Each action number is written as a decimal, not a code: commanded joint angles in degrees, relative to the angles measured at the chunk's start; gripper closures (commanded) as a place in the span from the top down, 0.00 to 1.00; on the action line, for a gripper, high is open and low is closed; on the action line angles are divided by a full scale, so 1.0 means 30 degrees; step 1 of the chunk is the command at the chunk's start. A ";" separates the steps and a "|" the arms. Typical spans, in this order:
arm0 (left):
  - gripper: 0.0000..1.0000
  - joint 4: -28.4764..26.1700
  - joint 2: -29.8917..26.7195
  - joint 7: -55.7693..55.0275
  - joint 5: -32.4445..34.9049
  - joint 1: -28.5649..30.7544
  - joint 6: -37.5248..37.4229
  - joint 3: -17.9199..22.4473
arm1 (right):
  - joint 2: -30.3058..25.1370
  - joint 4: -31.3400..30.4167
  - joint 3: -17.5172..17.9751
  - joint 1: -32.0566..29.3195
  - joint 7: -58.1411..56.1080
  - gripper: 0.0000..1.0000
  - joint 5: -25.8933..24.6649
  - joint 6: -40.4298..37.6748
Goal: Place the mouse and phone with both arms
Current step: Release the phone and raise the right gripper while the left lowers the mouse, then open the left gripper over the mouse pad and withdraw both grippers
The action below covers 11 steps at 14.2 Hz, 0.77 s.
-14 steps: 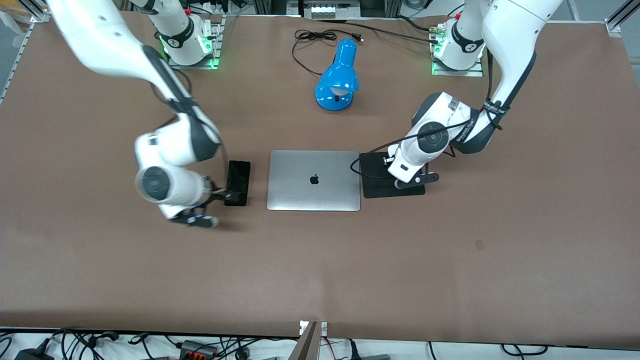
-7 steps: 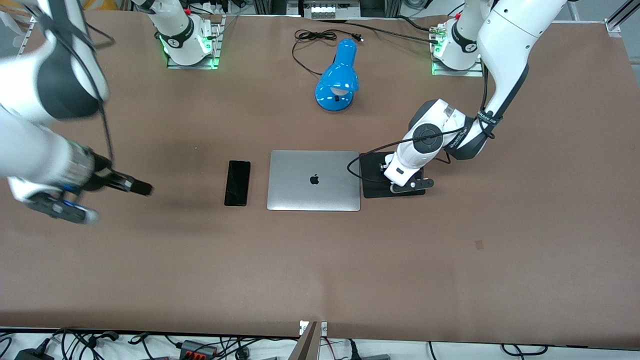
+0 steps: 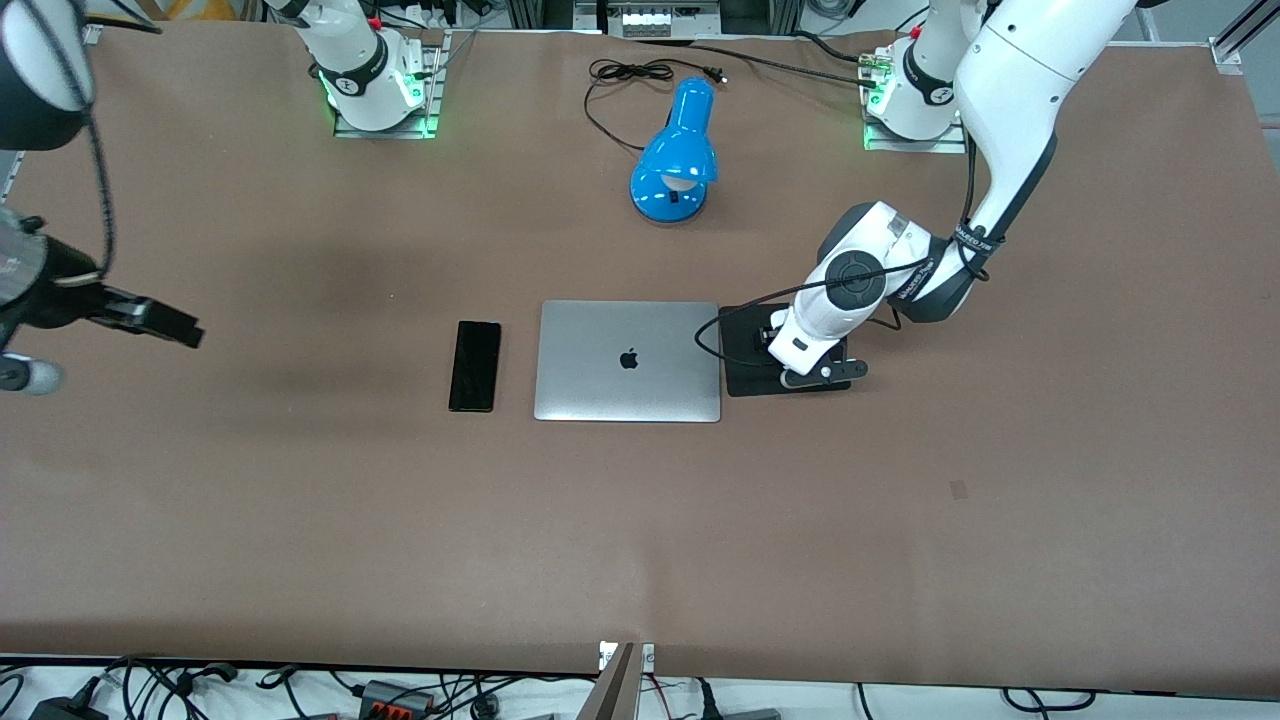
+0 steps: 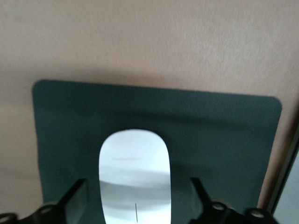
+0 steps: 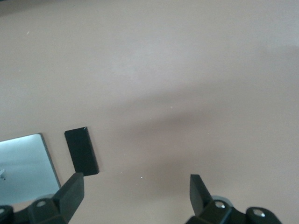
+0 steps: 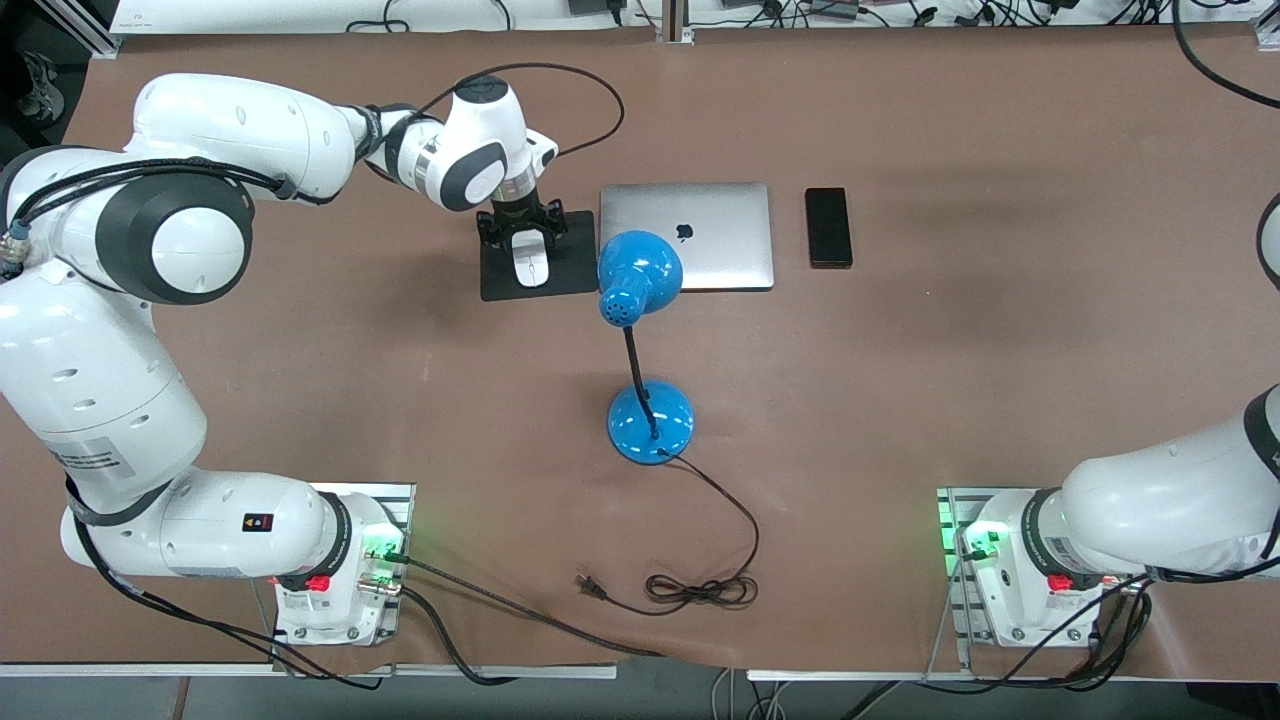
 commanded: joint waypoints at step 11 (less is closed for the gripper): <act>1.00 1.1674 -0.1637 0.8575 0.0360 0.1817 -1.6675 -0.0080 | -0.3729 -0.4021 0.0100 -0.0423 -0.1280 1.00 0.0538 -0.0056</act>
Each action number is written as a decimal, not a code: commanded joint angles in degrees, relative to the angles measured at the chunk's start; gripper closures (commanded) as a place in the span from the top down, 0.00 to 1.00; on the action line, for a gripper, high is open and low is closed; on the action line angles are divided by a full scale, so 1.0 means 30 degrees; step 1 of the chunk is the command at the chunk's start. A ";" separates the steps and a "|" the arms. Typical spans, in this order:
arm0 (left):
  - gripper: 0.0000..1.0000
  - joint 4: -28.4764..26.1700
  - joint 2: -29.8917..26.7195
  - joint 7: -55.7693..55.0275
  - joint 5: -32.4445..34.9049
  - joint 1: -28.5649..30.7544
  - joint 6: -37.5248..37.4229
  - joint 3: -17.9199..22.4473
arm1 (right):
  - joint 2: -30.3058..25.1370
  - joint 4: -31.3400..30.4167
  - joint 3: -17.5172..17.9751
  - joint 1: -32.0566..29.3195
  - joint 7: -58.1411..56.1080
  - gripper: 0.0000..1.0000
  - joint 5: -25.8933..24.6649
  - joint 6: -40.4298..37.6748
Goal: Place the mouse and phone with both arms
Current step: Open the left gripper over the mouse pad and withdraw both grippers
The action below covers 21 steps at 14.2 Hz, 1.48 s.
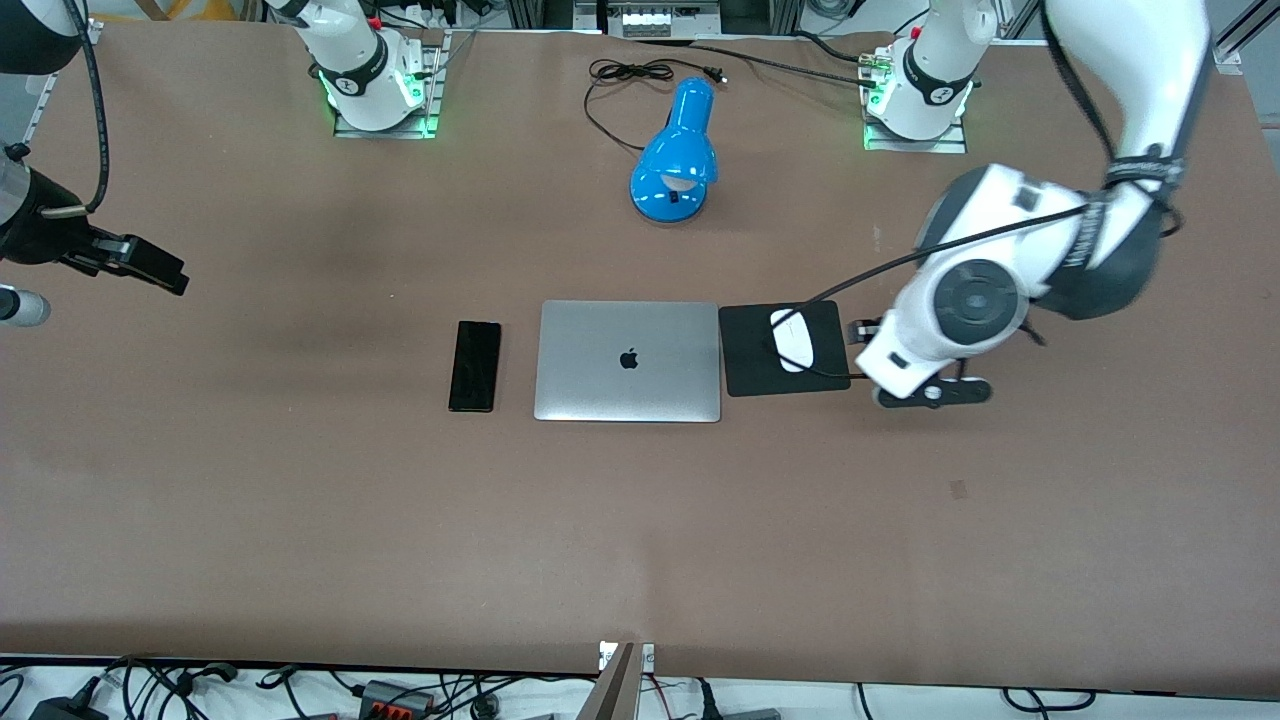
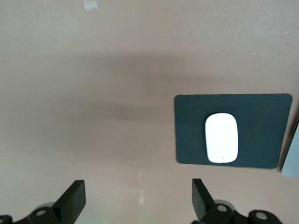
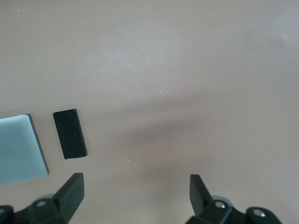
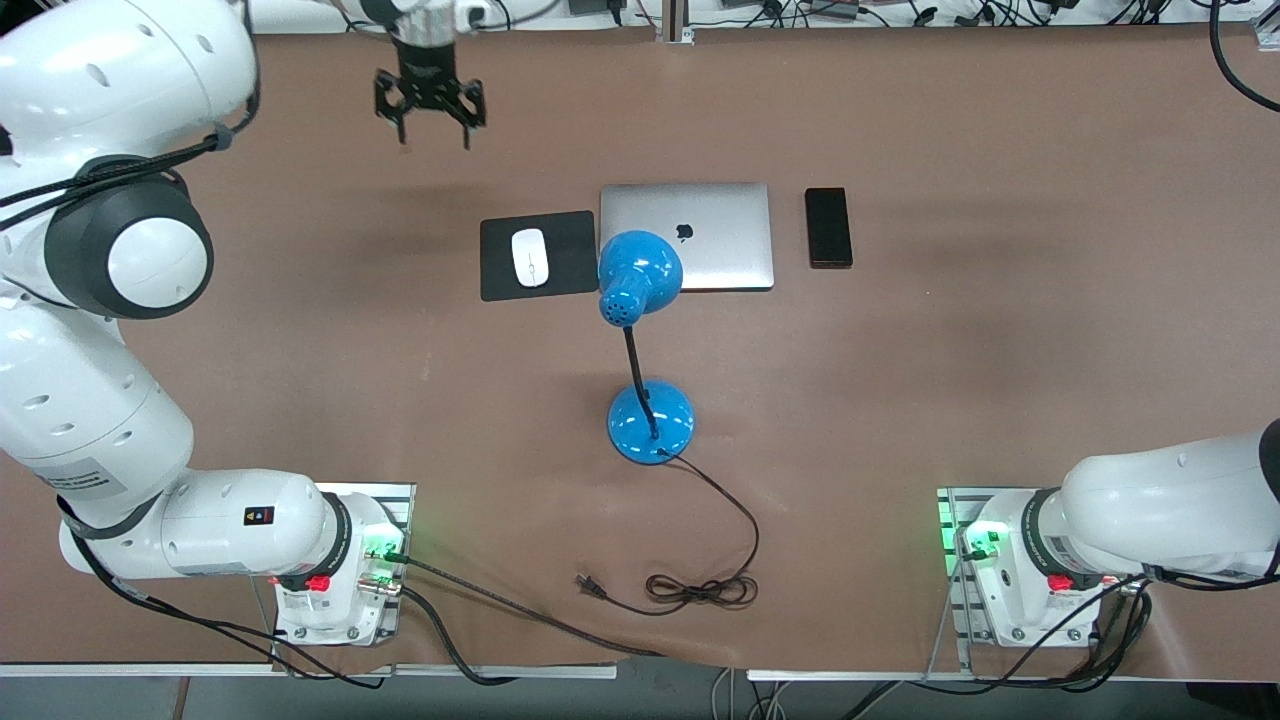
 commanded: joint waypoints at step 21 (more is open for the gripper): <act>1.00 -0.5847 -1.1004 0.8818 -0.5450 -0.1601 0.2529 0.8752 | -0.0060 -0.0179 0.0017 -0.0121 -0.0585 1.00 0.0436 0.0062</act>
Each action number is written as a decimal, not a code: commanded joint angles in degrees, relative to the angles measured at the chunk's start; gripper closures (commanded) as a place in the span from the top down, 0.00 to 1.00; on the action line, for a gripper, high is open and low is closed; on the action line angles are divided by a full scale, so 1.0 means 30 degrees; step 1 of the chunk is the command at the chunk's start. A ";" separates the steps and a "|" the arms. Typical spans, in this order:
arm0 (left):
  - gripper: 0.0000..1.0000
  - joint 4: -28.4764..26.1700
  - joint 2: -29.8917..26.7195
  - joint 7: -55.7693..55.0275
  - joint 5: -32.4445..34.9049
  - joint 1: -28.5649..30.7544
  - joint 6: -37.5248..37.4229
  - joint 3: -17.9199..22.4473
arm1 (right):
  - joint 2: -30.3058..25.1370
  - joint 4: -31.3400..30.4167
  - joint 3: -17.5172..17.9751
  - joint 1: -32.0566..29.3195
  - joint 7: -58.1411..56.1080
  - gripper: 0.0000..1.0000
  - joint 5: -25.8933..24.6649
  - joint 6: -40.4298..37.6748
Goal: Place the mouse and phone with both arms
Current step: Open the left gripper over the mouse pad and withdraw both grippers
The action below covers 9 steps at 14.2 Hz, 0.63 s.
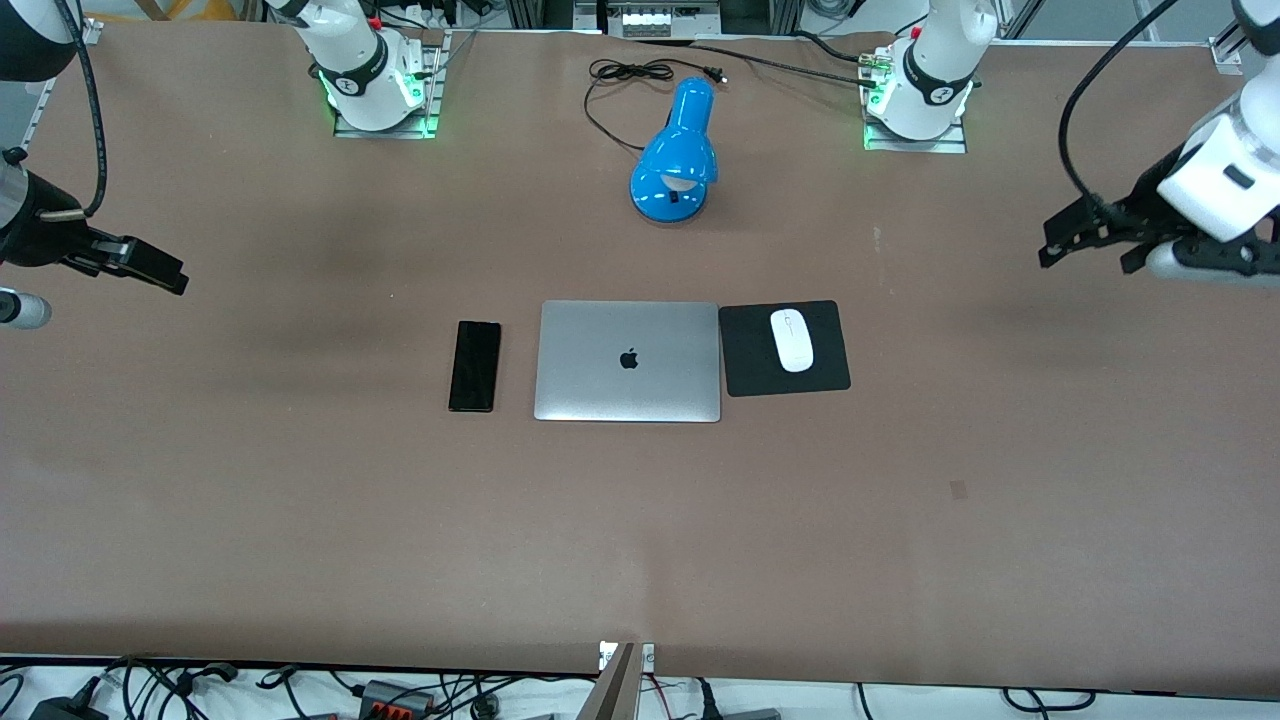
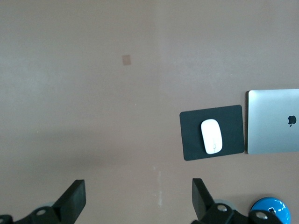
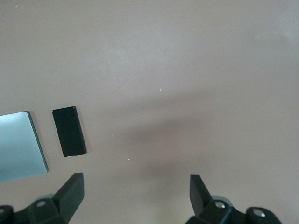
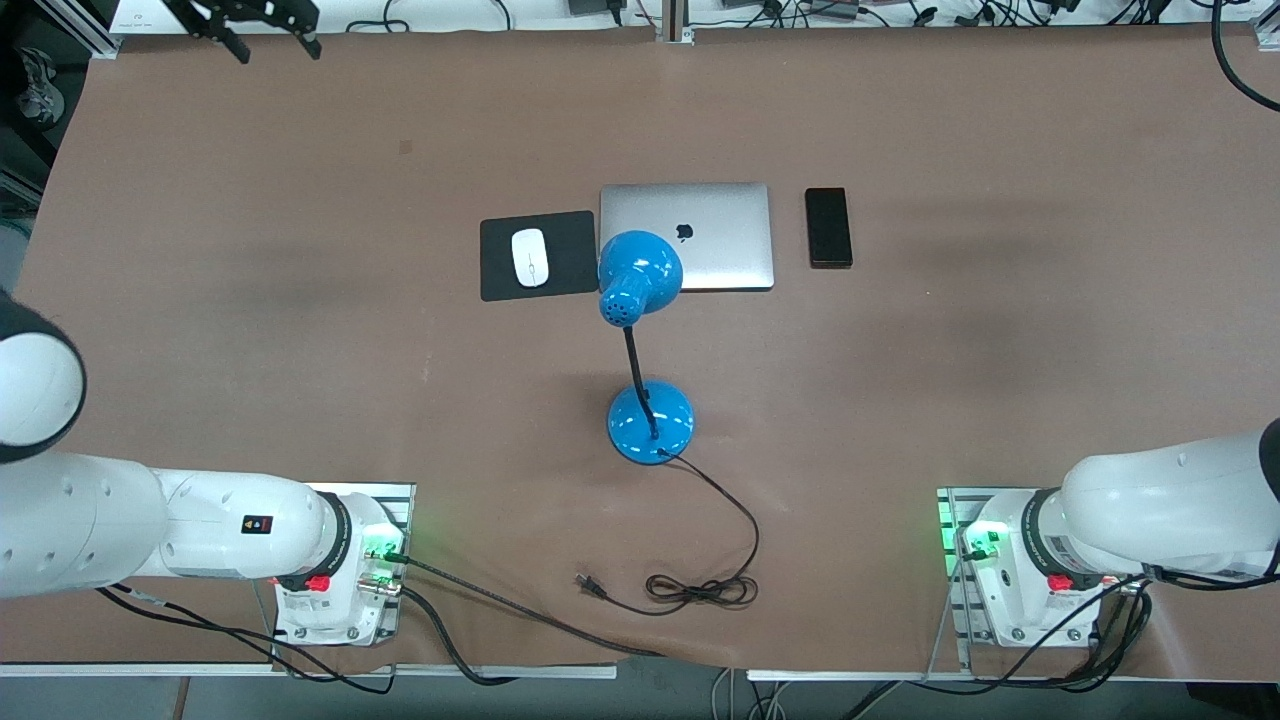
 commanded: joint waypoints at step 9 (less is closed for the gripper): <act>1.00 0.1106 -0.0067 0.0400 0.1705 0.0077 -0.0764 -0.0924 | -0.0131 -0.0135 0.0151 0.0017 -0.0349 1.00 0.0325 0.0089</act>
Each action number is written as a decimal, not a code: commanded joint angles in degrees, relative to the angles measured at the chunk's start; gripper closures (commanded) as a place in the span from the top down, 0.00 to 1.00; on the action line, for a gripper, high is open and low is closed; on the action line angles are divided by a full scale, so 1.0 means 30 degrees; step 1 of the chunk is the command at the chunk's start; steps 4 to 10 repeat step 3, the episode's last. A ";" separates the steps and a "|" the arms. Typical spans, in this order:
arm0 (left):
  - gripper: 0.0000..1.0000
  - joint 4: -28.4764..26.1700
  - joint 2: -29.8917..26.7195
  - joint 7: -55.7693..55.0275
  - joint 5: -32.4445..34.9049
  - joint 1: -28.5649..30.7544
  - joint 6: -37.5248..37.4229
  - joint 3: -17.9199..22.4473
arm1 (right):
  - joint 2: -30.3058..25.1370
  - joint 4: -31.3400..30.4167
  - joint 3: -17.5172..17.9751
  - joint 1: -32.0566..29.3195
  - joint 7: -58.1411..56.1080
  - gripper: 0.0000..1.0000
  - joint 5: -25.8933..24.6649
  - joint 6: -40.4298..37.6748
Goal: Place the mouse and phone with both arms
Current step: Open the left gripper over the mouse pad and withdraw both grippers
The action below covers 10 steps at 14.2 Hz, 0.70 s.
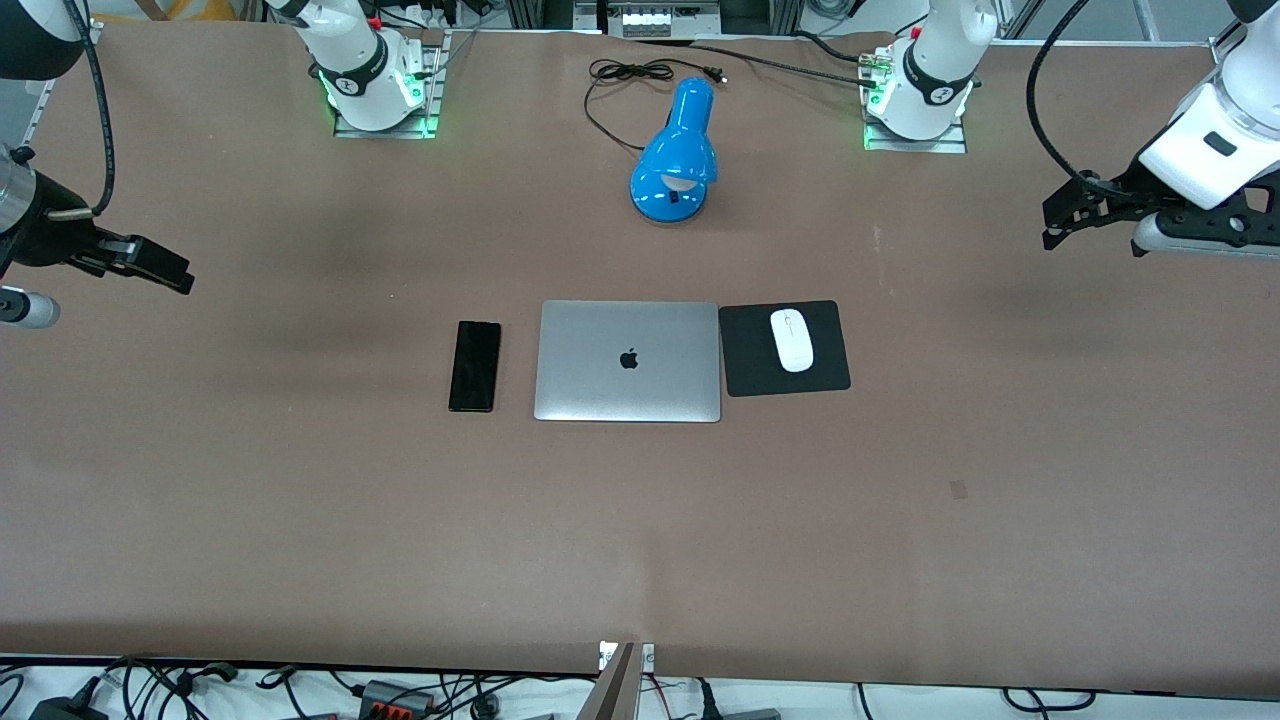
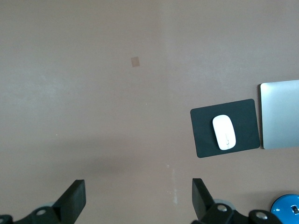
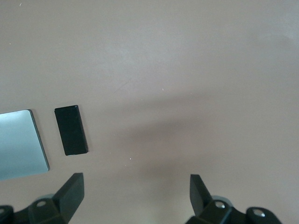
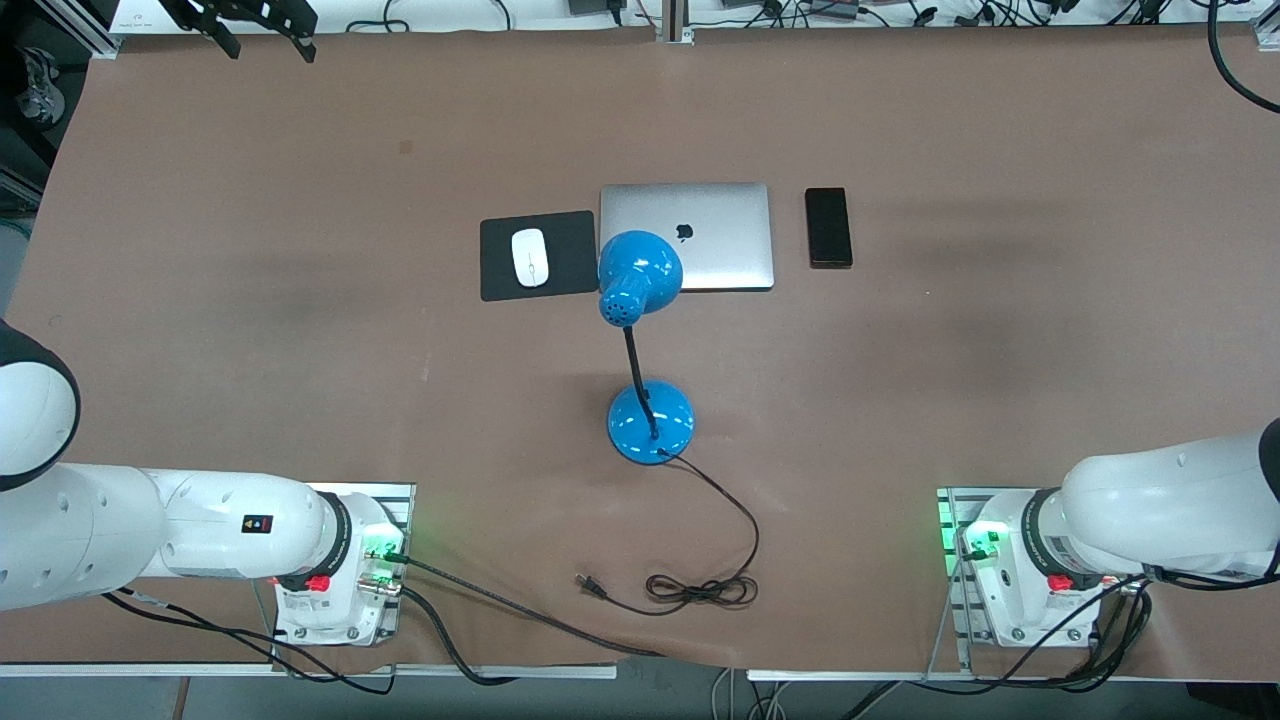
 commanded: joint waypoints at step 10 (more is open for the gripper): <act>1.00 0.2406 0.1224 0.0273 0.0206 0.0178 -0.1842 -0.0069 | -0.0131 -0.0135 0.0042 -0.0075 -0.0216 1.00 0.0311 -0.0058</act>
